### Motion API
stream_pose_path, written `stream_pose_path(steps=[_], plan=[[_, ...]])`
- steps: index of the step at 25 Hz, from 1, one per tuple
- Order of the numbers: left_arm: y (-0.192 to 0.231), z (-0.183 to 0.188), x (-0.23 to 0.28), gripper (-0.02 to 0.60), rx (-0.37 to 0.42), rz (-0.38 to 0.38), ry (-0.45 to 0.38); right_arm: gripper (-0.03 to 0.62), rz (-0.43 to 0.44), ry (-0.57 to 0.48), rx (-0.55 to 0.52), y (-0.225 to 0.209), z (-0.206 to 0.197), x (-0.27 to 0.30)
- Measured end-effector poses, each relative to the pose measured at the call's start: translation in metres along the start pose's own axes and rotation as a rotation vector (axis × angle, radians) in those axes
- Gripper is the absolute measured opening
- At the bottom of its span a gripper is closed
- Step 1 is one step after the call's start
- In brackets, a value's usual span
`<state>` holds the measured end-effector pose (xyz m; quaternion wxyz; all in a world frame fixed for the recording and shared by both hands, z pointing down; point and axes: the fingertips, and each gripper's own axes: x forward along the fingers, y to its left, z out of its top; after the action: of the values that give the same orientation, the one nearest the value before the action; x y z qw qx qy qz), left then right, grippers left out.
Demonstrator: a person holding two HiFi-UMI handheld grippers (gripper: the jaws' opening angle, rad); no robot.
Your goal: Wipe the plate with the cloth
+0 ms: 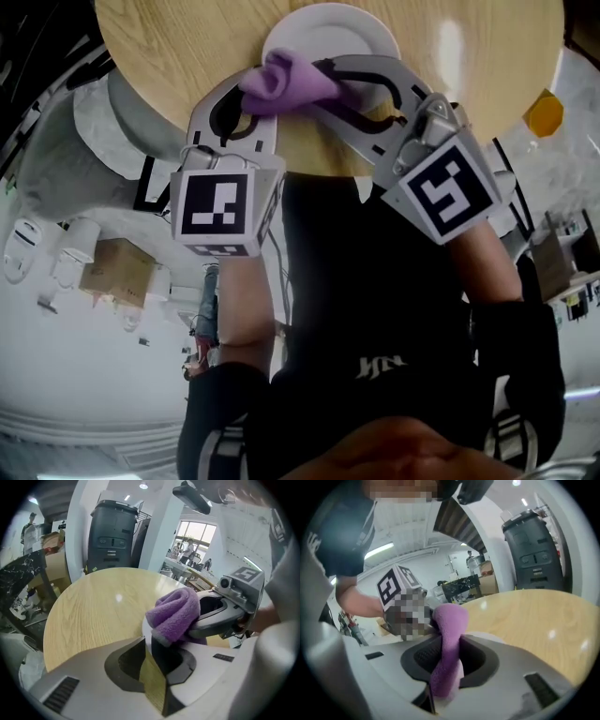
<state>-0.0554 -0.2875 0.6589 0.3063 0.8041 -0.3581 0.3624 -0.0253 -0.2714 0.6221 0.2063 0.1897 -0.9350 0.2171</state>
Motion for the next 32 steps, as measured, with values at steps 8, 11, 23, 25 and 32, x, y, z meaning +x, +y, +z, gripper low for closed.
stream_pose_path(steps=[8, 11, 23, 25, 32], plan=[[-0.001, 0.0, 0.0, 0.041, 0.008, -0.002, 0.001, 0.098, -0.101, 0.164, -0.148, -0.031, -0.03, -0.05], [-0.001, -0.001, 0.0, 0.041, 0.009, -0.005, 0.002, 0.098, -0.149, 0.211, -0.124, -0.04, -0.041, -0.073], [0.0, -0.001, -0.002, 0.041, -0.009, 0.009, 0.007, 0.099, 0.004, -0.032, 0.037, 0.027, 0.006, -0.016], [0.001, -0.002, -0.003, 0.041, -0.003, 0.014, 0.007, 0.1, 0.0, -0.004, 0.025, 0.024, -0.001, -0.006], [-0.003, -0.004, -0.003, 0.041, 0.0, 0.02, 0.007, 0.1, -0.098, 0.189, -0.157, 0.001, -0.04, -0.034]])
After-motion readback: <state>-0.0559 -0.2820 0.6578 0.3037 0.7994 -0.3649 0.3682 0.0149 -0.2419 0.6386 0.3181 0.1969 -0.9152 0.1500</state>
